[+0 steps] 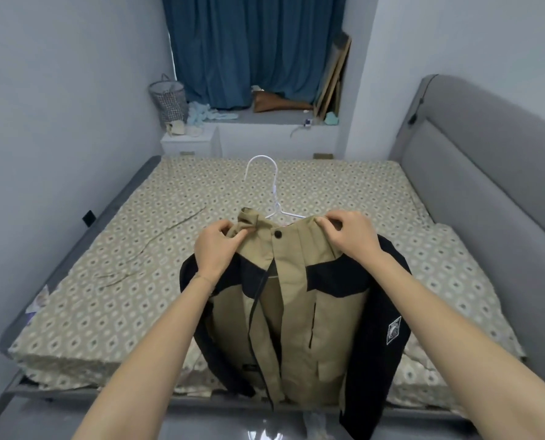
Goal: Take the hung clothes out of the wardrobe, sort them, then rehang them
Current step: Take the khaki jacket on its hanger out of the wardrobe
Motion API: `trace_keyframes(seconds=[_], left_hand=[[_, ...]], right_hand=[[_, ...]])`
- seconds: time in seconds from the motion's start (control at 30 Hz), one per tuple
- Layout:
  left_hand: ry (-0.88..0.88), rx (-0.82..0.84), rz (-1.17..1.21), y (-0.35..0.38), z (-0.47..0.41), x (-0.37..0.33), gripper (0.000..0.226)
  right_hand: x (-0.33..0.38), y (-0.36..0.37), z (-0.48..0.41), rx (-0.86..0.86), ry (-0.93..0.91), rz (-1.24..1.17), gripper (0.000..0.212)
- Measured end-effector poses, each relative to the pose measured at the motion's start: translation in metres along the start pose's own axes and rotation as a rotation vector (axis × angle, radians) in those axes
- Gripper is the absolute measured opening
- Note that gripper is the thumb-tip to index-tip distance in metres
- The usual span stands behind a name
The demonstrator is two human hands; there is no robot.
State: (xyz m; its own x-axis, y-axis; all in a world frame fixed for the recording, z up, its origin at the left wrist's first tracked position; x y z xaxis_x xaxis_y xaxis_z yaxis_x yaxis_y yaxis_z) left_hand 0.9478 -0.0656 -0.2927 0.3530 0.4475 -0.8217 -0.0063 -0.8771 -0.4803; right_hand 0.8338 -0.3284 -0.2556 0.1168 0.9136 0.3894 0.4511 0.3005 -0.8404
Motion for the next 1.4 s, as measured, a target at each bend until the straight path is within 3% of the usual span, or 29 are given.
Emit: trace_keyframes(seconds=[0.4,0.77,1.07,1.4], left_hand=[[-0.147,0.103,0.005,0.131,-0.128,0.046,0.045],[-0.304,0.244,-0.044,0.226,-0.200,0.144,0.037],[-0.408,0.291,0.013,0.314,-0.259,0.244,0.030],[-0.303,0.270,-0.186,0.395,-0.278,0.368,0.029]], right_hand=[[-0.117,0.089,-0.125,0.191,0.118,-0.004,0.038],[-0.187,0.207,-0.192,0.413,0.161,0.008,0.041],[-0.251,0.325,-0.236,0.445,0.324,0.038,0.039],[-0.311,0.463,-0.247,0.427,0.367,0.136,0.035]])
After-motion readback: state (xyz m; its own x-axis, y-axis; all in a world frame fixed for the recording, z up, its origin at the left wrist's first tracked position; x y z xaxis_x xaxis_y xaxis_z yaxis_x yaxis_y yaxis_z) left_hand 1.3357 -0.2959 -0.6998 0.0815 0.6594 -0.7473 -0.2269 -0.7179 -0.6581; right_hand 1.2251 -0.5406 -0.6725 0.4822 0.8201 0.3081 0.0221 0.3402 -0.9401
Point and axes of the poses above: each hand's wrist, its own z-axis away from the middle knuckle, its own y-axis out of the palm, x = y × z, the point moved 5 cm from there along -z, towards the middle knuckle, and after that the axes turned 7 degrees about z, right-handed, at the moved point
